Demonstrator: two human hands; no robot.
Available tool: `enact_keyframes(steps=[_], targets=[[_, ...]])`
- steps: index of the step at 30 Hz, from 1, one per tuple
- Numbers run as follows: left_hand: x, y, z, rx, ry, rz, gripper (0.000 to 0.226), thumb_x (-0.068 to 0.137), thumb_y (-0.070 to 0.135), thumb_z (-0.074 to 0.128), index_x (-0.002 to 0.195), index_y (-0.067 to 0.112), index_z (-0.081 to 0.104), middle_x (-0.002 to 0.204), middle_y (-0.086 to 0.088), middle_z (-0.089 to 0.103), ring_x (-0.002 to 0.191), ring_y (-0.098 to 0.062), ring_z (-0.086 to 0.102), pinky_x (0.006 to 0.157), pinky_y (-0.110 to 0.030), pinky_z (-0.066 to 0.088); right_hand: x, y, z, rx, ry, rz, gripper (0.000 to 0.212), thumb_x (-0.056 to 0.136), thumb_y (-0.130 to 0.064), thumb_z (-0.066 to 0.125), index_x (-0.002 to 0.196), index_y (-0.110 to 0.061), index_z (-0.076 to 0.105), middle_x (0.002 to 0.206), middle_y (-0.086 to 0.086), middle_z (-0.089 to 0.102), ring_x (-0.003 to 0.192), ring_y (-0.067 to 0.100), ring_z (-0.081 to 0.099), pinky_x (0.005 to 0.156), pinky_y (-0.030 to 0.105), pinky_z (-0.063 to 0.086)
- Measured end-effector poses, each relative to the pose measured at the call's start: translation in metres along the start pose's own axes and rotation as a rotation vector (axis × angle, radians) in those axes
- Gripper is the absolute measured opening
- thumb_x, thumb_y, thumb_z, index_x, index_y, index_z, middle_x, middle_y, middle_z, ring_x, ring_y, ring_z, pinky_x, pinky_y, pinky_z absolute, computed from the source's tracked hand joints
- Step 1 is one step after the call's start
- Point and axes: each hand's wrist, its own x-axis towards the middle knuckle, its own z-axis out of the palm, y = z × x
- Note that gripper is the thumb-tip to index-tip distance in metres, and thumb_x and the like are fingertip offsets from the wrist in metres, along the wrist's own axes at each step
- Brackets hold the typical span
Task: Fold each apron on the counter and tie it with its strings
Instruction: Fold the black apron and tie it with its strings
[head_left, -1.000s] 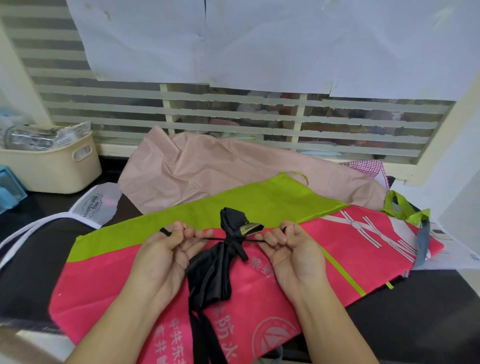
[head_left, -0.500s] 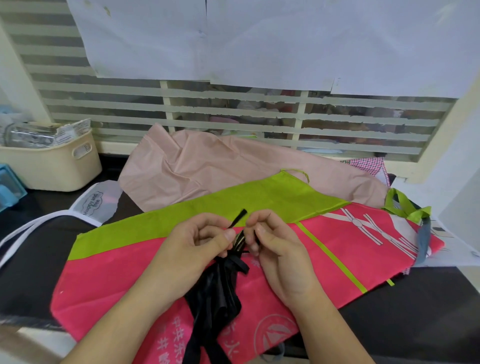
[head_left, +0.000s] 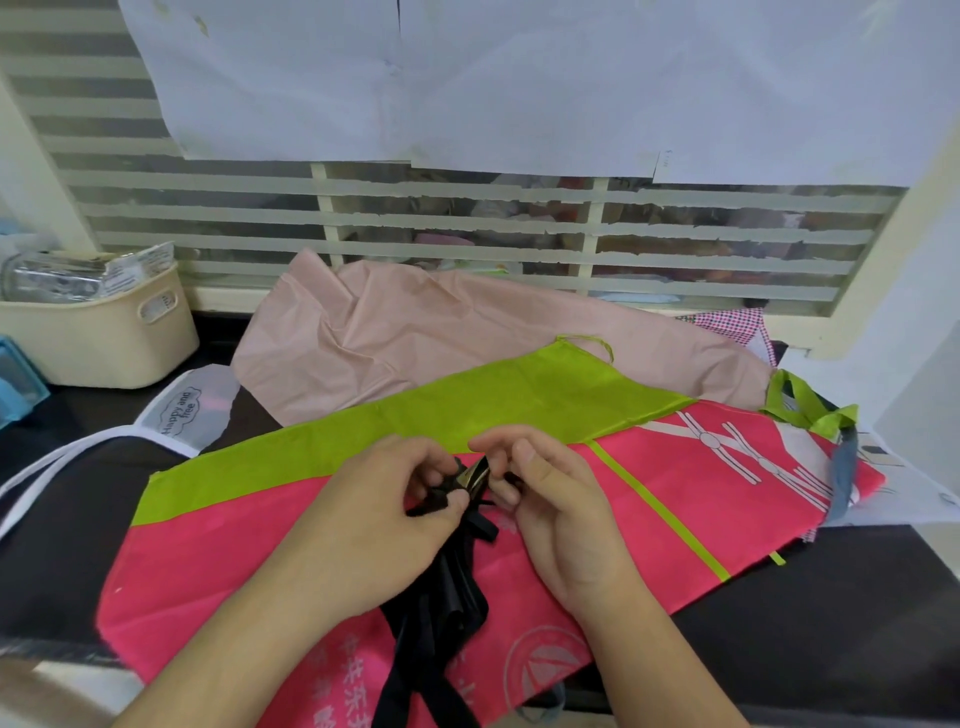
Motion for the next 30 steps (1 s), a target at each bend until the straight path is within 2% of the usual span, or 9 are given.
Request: enact_keyframes(steps=[4,8,11,15,18,20,26,28,30], targets=[[-0.004,-0.011,-0.015,0.198,-0.116,-0.145,0.018,0.091,0.051,0.069,0.096,0.035,0.065,0.083,0.013,0.07,0.078,-0.001,0.062,0.076,-0.028,0.052,0.004,0.001,-0.002,0.103,0.023,-0.01,0.049,0.085,-0.037,0.077,0.104,0.007,0.071,0.08,0.012,0.047,0.069,0.018,0.035,0.064,0.033,0.022],[-0.004,-0.021,-0.027,0.161,-0.252,-0.248,0.021,0.098,0.04,0.068,0.083,0.025,0.067,0.065,0.005,0.071,0.053,-0.007,0.063,0.062,-0.033,0.051,0.003,0.001,-0.001,0.071,0.062,-0.005,0.032,0.089,-0.024,0.064,0.097,0.006,0.072,0.078,0.013,0.048,0.068,0.018,0.036,0.063,0.034,0.021],[-0.003,-0.024,-0.033,0.047,-0.347,-0.289,0.034,0.099,0.032,0.07,0.069,0.016,0.066,0.056,0.002,0.064,0.046,-0.009,0.055,0.053,-0.025,0.046,0.002,0.0,0.001,0.036,0.079,0.007,0.03,0.089,-0.019,0.06,0.095,0.008,0.07,0.076,0.013,0.049,0.066,0.018,0.037,0.061,0.029,0.027],[-0.002,-0.026,-0.034,-0.459,-0.288,-0.317,0.036,0.094,0.035,0.078,0.066,0.014,0.069,0.068,-0.003,0.061,0.064,-0.015,0.058,0.061,-0.028,0.047,0.001,-0.001,0.002,0.004,0.089,0.018,0.03,0.088,-0.018,0.06,0.093,0.009,0.07,0.073,0.012,0.05,0.064,0.018,0.036,0.06,0.031,0.024],[-0.004,-0.029,-0.026,-0.899,-0.236,-0.326,0.04,0.078,0.037,0.083,0.091,-0.001,0.078,0.095,-0.013,0.074,0.089,-0.018,0.069,0.075,-0.028,0.057,0.001,0.0,0.002,-0.002,0.091,0.032,0.027,0.088,-0.018,0.06,0.092,0.006,0.071,0.073,0.011,0.051,0.064,0.016,0.038,0.061,0.032,0.024],[-0.006,-0.03,-0.016,-1.031,-0.202,-0.31,0.044,0.086,0.023,0.082,0.105,-0.015,0.072,0.118,-0.018,0.076,0.103,-0.021,0.072,0.083,-0.027,0.059,0.002,0.0,0.001,-0.015,0.091,0.048,0.024,0.086,-0.016,0.06,0.092,0.005,0.072,0.073,0.011,0.051,0.065,0.015,0.04,0.061,0.03,0.026],[-0.007,-0.032,-0.002,-0.954,-0.131,-0.244,0.038,0.072,0.034,0.086,0.095,0.004,0.08,0.105,-0.024,0.077,0.096,-0.025,0.072,0.092,-0.03,0.055,0.001,0.001,0.001,-0.039,0.072,0.063,0.02,0.084,-0.012,0.06,0.091,0.001,0.074,0.073,0.01,0.051,0.066,0.016,0.038,0.064,0.03,0.028],[-0.005,-0.033,-0.001,-0.839,-0.098,-0.224,0.023,0.077,0.011,0.089,0.097,0.003,0.08,0.102,-0.017,0.079,0.095,-0.025,0.075,0.087,-0.023,0.058,0.001,0.001,0.002,-0.043,0.077,0.071,0.021,0.084,-0.012,0.06,0.091,0.001,0.074,0.073,0.009,0.051,0.065,0.015,0.039,0.063,0.03,0.027],[-0.005,-0.034,-0.001,-0.704,-0.105,-0.188,0.027,0.087,-0.014,0.074,0.105,0.005,0.078,0.102,-0.012,0.08,0.096,-0.026,0.076,0.087,-0.022,0.059,0.002,0.001,0.002,-0.043,0.081,0.077,0.021,0.084,-0.012,0.059,0.091,0.002,0.073,0.072,0.009,0.05,0.065,0.015,0.039,0.063,0.03,0.027]])
